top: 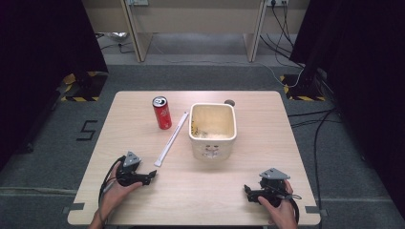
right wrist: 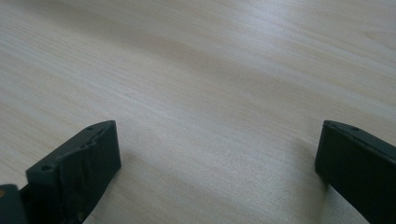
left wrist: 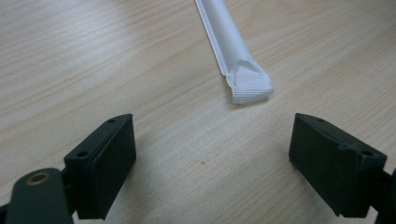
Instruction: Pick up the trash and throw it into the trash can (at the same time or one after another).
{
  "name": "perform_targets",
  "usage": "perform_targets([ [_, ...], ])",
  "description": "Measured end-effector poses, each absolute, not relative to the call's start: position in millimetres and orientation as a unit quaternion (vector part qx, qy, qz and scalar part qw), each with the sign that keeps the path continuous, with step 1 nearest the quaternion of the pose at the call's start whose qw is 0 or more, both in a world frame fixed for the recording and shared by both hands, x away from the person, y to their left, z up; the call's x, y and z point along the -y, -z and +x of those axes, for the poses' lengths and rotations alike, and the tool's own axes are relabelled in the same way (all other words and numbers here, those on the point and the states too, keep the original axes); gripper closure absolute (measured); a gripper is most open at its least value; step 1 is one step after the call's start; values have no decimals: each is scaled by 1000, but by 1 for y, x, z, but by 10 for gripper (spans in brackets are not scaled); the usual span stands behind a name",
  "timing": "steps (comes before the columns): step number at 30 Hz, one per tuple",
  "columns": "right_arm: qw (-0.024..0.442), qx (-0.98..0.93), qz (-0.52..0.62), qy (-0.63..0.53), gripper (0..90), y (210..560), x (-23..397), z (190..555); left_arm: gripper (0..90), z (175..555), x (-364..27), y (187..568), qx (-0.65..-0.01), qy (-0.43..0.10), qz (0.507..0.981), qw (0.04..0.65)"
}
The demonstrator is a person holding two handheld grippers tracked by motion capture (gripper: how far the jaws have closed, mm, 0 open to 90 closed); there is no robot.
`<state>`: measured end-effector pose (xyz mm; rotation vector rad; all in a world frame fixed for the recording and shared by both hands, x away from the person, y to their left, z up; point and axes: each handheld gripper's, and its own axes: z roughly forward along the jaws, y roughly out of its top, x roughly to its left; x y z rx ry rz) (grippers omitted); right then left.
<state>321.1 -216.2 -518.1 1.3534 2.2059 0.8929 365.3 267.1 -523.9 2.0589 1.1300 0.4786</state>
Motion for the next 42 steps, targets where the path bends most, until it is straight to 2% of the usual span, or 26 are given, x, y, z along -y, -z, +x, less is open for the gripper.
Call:
perform_targets([
  [17,201,-790,483,-319,3,518,216,321,152,367,-269,523,-443,-167,795,379],
  [32,200,-791,482,-319,3,518,217,321,198,373,-248,504,-424,-162,798,396],
  [36,201,-791,482,-319,3,518,217,321,214,383,-240,500,-425,-156,798,398],
  [42,200,-791,482,-320,3,518,217,321,312,403,-230,502,-441,-138,797,390],
])
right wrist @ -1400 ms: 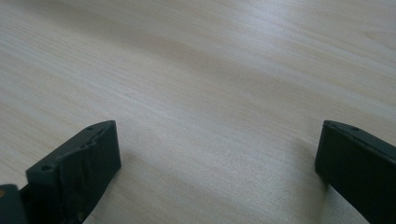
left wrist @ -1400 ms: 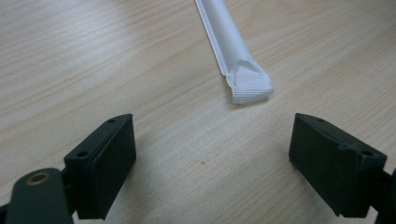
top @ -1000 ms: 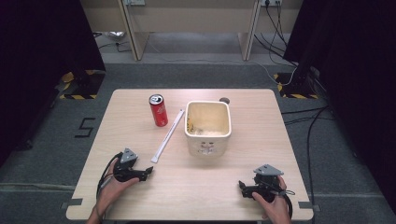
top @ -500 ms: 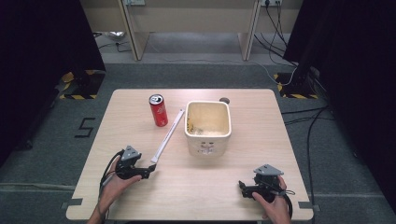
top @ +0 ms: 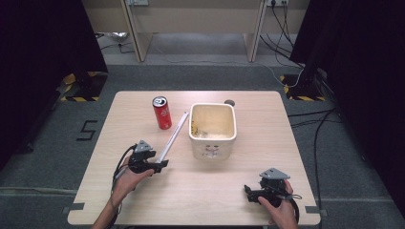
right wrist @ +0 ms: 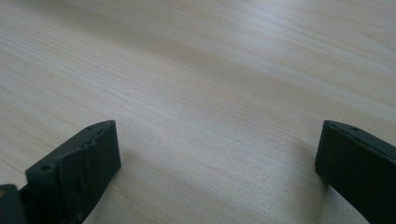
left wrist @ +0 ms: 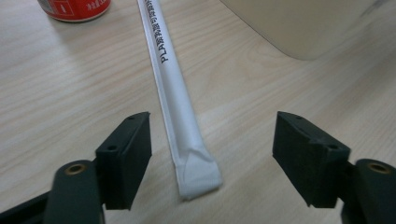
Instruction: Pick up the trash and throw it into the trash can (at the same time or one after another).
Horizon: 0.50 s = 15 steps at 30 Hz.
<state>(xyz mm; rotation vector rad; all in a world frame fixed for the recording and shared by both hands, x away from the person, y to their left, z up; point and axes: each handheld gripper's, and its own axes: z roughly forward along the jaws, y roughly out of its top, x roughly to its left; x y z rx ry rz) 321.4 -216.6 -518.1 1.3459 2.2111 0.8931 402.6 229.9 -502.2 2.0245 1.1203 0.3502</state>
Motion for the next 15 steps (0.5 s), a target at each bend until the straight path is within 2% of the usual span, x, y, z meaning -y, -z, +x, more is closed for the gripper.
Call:
perform_targets([
  [11,199,-795,476,-320,3,518,217,321,458,422,-222,503,-448,-152,804,360],
  [14,198,-795,476,-320,3,518,217,321,538,426,-221,502,-448,-152,807,354],
  [15,198,-795,476,-320,3,518,217,321,538,428,-221,502,-448,-153,807,353],
])
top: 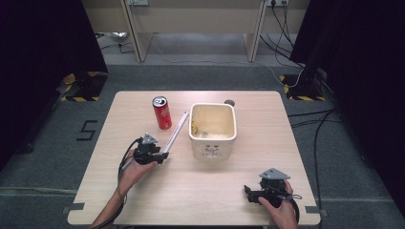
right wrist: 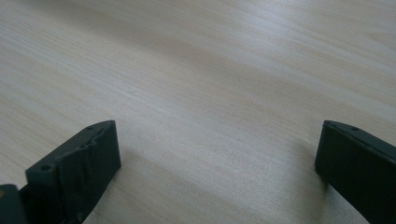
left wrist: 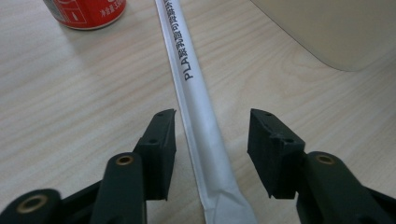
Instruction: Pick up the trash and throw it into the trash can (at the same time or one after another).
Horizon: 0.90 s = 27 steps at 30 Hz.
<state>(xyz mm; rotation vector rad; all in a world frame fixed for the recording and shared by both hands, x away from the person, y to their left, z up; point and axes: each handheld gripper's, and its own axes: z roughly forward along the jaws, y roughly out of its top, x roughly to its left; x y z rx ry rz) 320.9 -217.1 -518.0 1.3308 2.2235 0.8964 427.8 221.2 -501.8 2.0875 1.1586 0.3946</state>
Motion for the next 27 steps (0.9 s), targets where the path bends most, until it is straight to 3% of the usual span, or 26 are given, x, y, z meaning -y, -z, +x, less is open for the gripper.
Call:
perform_targets([
  [12,198,-795,476,-320,3,518,217,321,588,436,-217,508,-444,-144,815,343],
  [22,197,-795,475,-320,3,518,217,321,773,437,-218,507,-427,-149,825,340],
  [27,198,-796,474,-321,3,518,217,321,786,435,-221,505,-427,-143,822,348],
])
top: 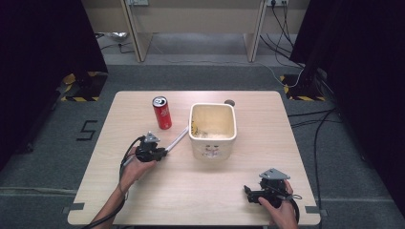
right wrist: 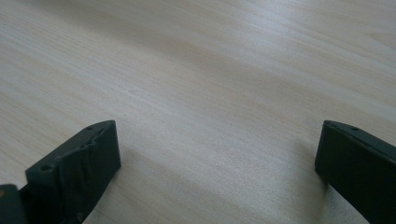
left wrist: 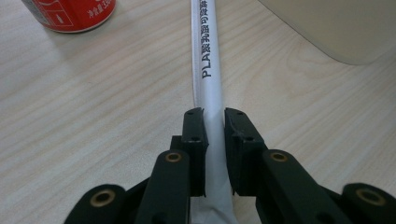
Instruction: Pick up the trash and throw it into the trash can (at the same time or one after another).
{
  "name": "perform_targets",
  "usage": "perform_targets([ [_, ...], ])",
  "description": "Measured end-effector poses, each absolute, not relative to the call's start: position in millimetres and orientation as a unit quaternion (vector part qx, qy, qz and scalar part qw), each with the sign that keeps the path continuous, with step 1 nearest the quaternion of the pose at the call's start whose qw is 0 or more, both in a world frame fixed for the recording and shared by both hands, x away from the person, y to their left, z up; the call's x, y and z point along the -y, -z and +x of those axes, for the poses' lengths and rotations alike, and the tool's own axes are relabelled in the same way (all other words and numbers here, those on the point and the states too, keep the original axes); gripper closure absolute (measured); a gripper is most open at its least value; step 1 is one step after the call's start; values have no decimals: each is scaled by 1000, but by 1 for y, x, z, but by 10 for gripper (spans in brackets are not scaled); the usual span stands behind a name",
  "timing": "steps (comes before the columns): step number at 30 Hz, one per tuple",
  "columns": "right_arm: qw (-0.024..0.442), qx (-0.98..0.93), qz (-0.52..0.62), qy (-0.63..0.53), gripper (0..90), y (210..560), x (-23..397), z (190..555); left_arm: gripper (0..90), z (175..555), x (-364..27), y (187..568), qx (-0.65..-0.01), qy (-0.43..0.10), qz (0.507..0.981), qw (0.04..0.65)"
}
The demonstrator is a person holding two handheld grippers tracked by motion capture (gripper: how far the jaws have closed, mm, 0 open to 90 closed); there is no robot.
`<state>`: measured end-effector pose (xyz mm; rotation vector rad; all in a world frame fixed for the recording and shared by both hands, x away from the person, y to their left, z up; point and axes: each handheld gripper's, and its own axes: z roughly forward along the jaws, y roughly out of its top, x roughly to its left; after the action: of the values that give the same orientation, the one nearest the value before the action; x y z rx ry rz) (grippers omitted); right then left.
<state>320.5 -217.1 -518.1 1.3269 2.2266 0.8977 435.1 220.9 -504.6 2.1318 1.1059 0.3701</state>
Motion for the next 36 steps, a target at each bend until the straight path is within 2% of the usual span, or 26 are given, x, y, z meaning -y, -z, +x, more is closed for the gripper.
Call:
perform_targets([
  [16,198,-796,474,-320,3,518,217,320,788,420,-230,448,-395,-161,829,362],
  [36,198,-796,474,-320,3,518,217,320,787,419,-239,433,-393,-154,824,377],
])
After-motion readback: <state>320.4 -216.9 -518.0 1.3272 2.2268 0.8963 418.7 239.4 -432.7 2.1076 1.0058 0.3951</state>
